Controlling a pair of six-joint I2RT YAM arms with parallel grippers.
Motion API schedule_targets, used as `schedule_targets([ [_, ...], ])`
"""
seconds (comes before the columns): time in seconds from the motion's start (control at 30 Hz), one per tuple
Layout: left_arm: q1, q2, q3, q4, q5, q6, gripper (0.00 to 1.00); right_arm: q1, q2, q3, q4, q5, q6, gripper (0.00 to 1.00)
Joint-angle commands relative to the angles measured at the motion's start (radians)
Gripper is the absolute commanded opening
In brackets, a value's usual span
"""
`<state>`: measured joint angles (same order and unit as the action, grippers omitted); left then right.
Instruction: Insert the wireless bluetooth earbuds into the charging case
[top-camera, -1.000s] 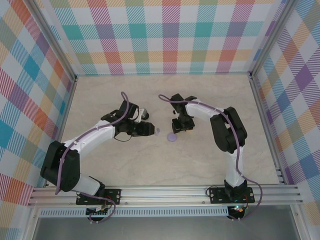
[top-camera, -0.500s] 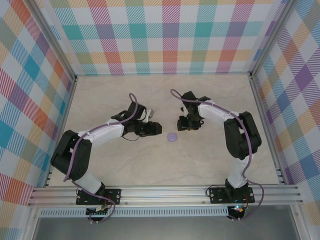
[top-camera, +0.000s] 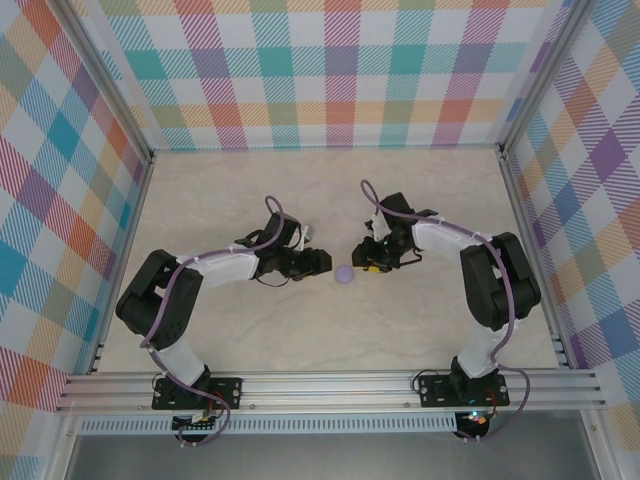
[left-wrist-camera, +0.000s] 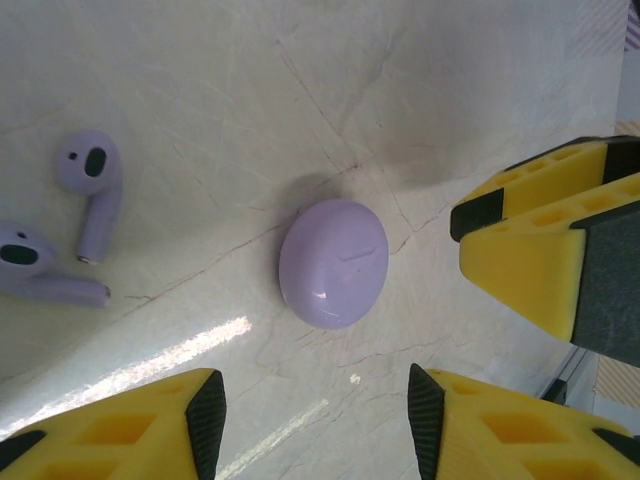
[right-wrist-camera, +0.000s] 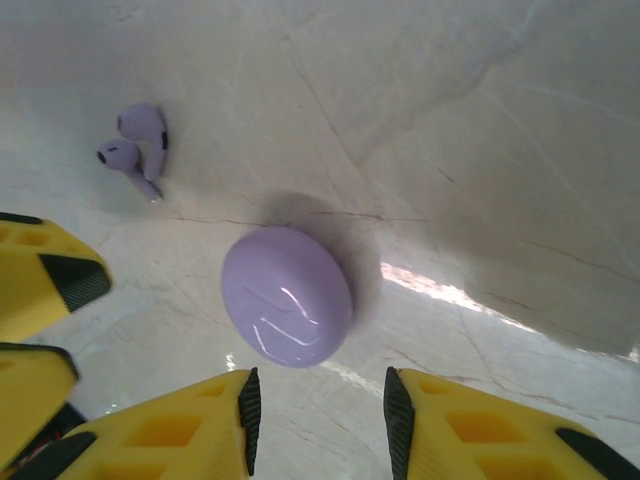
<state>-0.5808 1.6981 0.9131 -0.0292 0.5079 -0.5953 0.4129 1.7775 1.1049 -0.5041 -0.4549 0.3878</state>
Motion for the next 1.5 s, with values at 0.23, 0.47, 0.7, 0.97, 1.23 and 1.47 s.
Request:
schedule_targets([
  [0.23, -0.041, 0.081, -0.013, 0.116, 0.015, -0.064, 0.48, 0.004, 0.061, -0.004, 0.068, -0.065, 0.052, 0.33],
  [0.47, -0.043, 0.115, -0.011, 0.14, 0.017, -0.073, 0.46, 0.003, 0.089, 0.001, 0.074, -0.076, 0.054, 0.28],
  [0.7, -0.044, 0.151, -0.009, 0.18, 0.035, -0.089, 0.46, 0.003, 0.114, 0.003, 0.084, -0.086, 0.058, 0.24],
  [0.97, -0.044, 0.184, -0.003, 0.214, 0.06, -0.105, 0.45, 0.003, 0.131, 0.003, 0.085, -0.091, 0.059, 0.23],
  [1.23, -0.047, 0.21, -0.002, 0.261, 0.093, -0.137, 0.43, 0.003, 0.138, 0.003, 0.088, -0.097, 0.063, 0.22],
  [1.47, -0.053, 0.226, 0.005, 0.289, 0.106, -0.16, 0.42, 0.003, 0.14, 0.004, 0.09, -0.101, 0.063, 0.21],
])
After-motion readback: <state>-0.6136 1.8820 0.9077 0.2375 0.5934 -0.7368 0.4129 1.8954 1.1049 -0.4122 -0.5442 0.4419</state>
